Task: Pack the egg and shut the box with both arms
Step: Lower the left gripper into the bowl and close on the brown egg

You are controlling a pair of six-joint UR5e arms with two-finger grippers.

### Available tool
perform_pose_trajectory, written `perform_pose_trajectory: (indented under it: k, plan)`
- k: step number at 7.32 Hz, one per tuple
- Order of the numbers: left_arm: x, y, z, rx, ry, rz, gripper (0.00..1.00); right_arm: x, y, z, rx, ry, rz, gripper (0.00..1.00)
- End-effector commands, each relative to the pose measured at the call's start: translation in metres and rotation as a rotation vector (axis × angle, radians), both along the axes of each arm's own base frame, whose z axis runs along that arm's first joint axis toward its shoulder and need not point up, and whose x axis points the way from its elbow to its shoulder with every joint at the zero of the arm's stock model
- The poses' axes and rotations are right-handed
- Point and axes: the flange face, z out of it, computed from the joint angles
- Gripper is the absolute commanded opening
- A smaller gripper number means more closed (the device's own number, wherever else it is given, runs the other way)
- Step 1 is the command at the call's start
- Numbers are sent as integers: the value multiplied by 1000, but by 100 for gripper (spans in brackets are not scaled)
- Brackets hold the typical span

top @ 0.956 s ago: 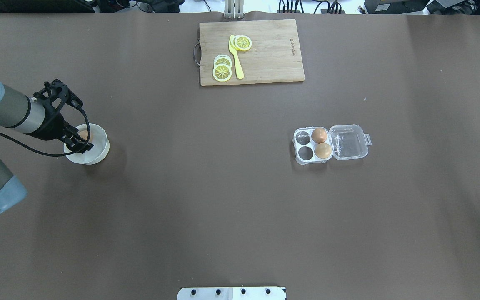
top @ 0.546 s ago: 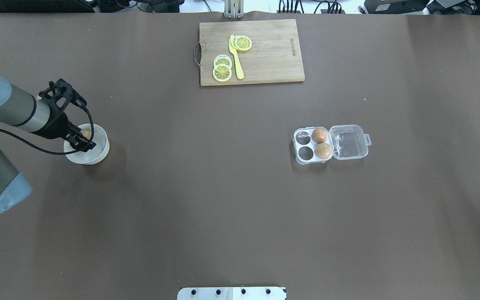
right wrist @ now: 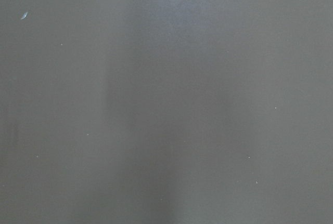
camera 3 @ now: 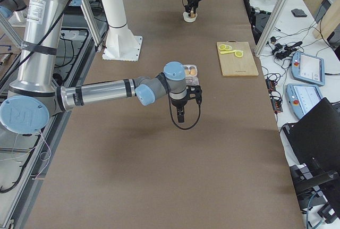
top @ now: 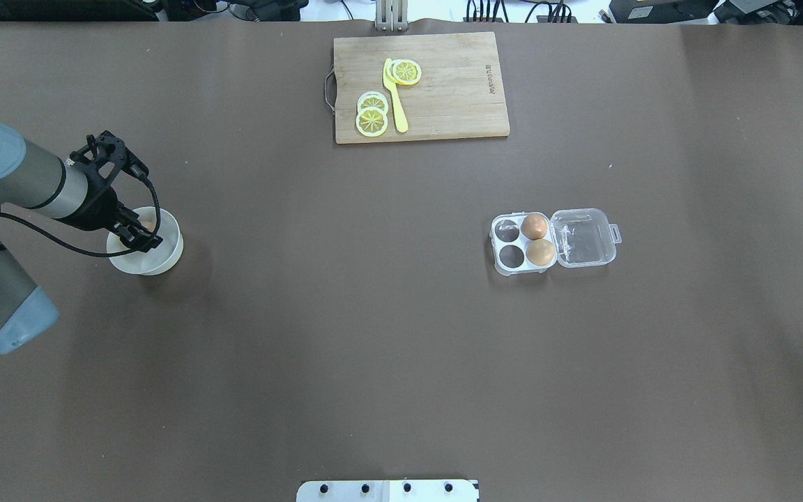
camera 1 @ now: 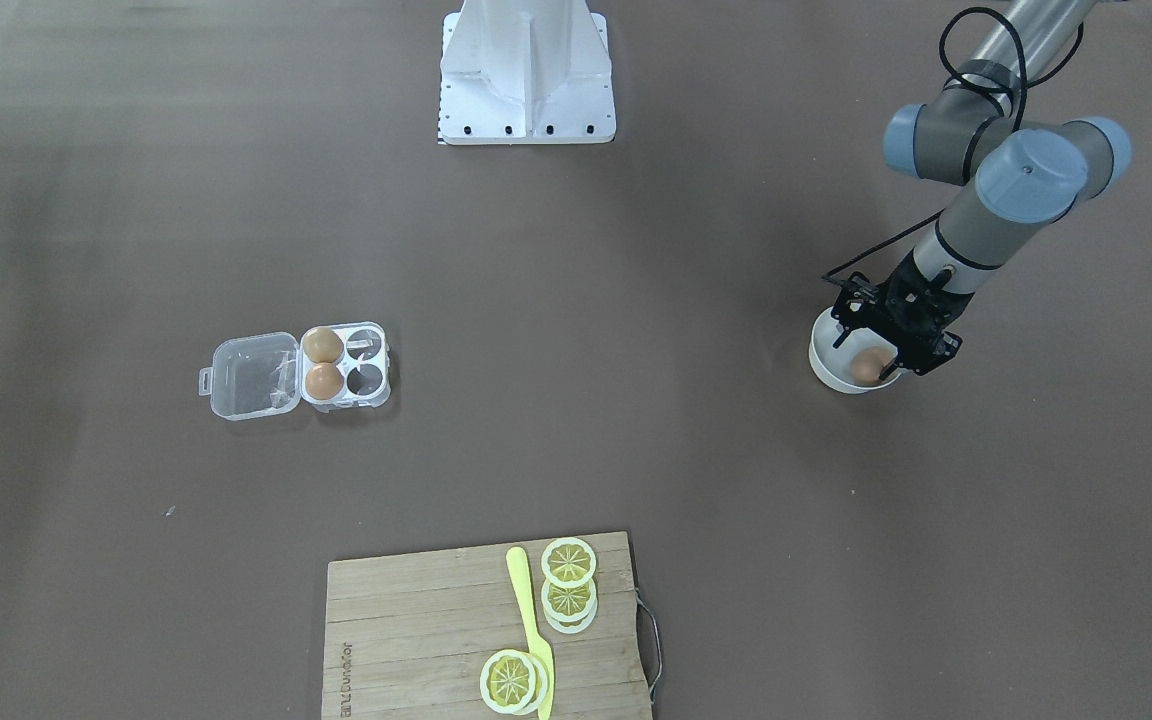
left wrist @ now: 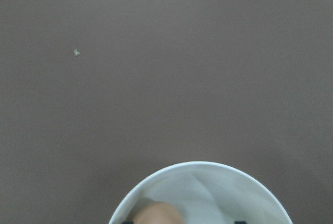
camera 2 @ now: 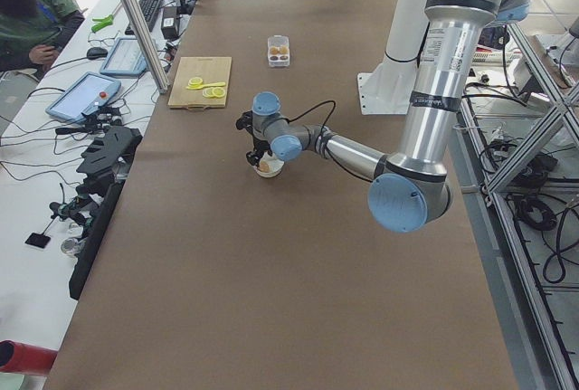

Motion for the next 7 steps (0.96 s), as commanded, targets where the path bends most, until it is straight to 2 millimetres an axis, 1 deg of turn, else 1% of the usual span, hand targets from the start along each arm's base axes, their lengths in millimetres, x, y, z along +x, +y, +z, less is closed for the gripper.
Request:
perform_pose_trajectory:
  k: [1,5,7]
  plan:
    - [-2,2,5,11,-3,8,70,0,0,-1,1,-1,1,100]
    - [-1,2,10,13,-14,1,66,0,0,-1,1,-1,1,100]
    - [0,2,9,14,-13,1,62,0,0,0,-1,0,1,99]
